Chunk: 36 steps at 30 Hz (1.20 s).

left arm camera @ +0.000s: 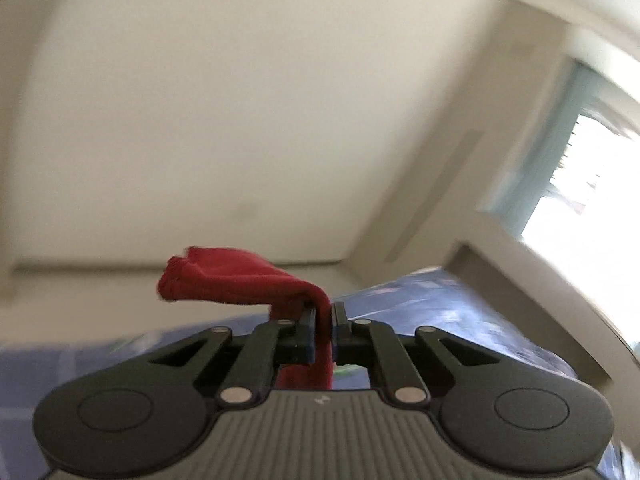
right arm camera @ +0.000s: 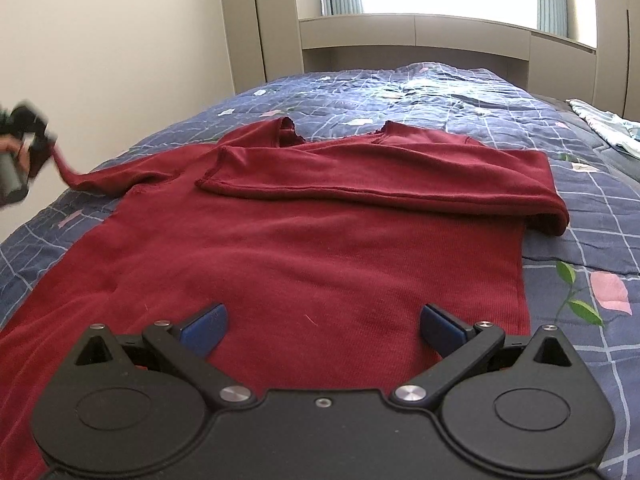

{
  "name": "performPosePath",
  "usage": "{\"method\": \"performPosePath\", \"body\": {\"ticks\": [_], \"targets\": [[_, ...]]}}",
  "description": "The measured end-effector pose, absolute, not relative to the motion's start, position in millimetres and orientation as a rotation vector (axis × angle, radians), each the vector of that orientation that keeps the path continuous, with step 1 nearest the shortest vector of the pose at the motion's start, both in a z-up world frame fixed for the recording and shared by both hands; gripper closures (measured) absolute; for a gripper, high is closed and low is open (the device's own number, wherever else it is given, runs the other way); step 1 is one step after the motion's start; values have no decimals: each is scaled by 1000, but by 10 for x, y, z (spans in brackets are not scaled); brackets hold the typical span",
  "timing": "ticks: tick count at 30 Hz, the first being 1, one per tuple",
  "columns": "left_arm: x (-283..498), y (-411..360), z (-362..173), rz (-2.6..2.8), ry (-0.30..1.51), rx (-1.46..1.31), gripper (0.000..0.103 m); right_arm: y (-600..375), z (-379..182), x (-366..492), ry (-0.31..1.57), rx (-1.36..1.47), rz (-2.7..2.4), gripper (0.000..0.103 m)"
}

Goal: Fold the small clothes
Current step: 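Lay the sleeve across the sweater body and open the left gripper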

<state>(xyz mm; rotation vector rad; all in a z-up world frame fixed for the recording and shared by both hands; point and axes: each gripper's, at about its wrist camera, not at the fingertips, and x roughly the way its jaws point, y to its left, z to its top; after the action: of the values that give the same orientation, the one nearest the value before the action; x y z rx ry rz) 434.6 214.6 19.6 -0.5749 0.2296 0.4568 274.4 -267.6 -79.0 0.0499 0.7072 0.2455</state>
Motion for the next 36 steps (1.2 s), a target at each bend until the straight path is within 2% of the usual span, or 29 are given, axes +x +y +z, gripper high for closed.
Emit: {"method": "performPosePath", "body": {"ticks": [4, 8, 16, 20, 23, 24, 27, 28, 29, 36], "targets": [[4520, 1434, 598, 167, 155, -342, 96, -2706, -783, 2723, 692, 70, 246, 1], [4560, 670, 712, -120, 156, -108, 96, -2766, -678, 2615, 612, 88, 195, 1], [4491, -584, 143, -515, 356, 192, 96, -3074, -464, 2358, 535, 60, 75, 1], [4431, -898, -325, -616, 493, 297, 96, -3278, -484, 2238, 558, 58, 19, 1], [4143, -1053, -509, -657, 552, 267, 93, -3381, -530, 2170, 579, 74, -17, 1], [4120, -1042, -543, -666, 561, 247, 91, -3406, -543, 2158, 584, 81, -26, 1], [4035, -938, -558, -715, 589, 198, 64, -3480, -594, 2127, 598, 108, -47, 1], [4044, -898, -524, -730, 595, 185, 46, -3497, -611, 2127, 603, 121, -52, 1], [4024, -878, -541, -741, 595, 182, 36, -3513, -624, 2126, 606, 131, -56, 1], [3893, -893, -571, -867, 584, 231, 29, -3509, -652, 2173, 607, 158, -75, 1]]}}
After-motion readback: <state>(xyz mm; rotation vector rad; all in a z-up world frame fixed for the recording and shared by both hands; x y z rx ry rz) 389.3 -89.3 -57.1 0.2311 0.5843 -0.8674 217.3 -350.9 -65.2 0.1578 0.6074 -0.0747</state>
